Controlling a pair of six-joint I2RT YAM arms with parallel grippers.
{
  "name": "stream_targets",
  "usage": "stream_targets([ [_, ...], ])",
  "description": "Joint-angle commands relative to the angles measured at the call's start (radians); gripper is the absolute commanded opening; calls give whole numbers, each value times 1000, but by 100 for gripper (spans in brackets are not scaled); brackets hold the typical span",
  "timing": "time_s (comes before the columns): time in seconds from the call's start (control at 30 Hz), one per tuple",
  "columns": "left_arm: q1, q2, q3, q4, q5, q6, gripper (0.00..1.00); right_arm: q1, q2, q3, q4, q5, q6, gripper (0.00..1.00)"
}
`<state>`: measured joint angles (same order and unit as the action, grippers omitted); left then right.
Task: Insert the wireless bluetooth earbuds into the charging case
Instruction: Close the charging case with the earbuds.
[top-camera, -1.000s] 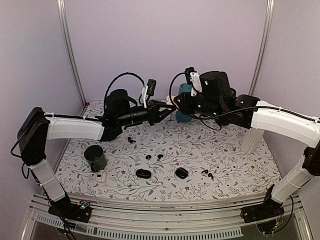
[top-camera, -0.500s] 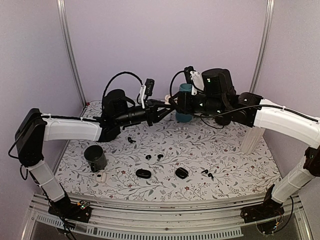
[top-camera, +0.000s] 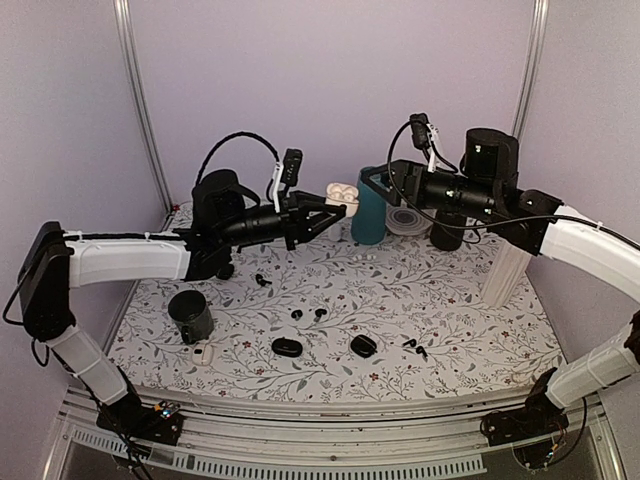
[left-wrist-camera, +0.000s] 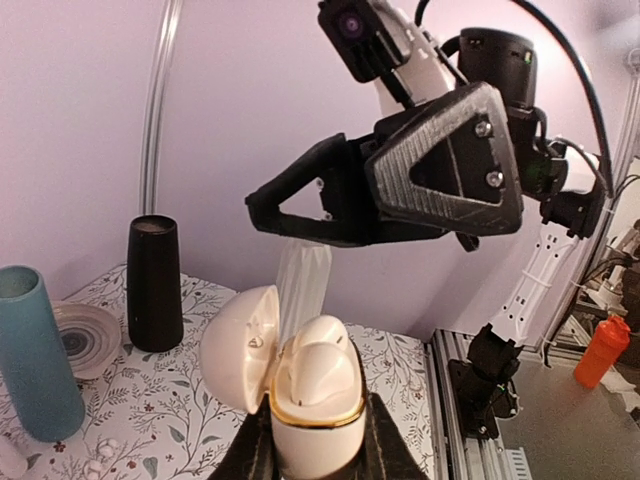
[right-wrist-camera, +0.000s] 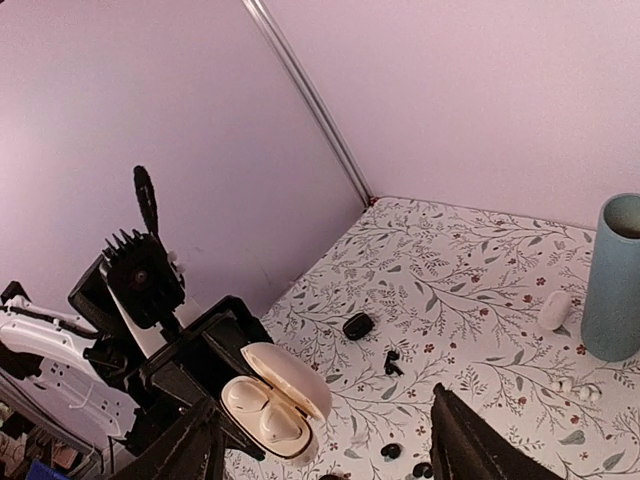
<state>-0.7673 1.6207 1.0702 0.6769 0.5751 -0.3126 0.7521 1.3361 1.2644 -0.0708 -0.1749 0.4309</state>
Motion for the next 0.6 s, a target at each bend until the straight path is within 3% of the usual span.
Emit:
stream_targets([
  [0.0, 4, -50, 5, -10, 91, 33, 0, -21, -10, -36, 158, -272, 10, 74],
  [0.27, 2, -68, 19, -3, 199, 18, 0, -24, 29, -32, 252, -533, 6, 83],
  [0.57, 0, -74, 19, 19, 222, -2, 0, -25, 66, -39, 292, -592, 43, 84],
])
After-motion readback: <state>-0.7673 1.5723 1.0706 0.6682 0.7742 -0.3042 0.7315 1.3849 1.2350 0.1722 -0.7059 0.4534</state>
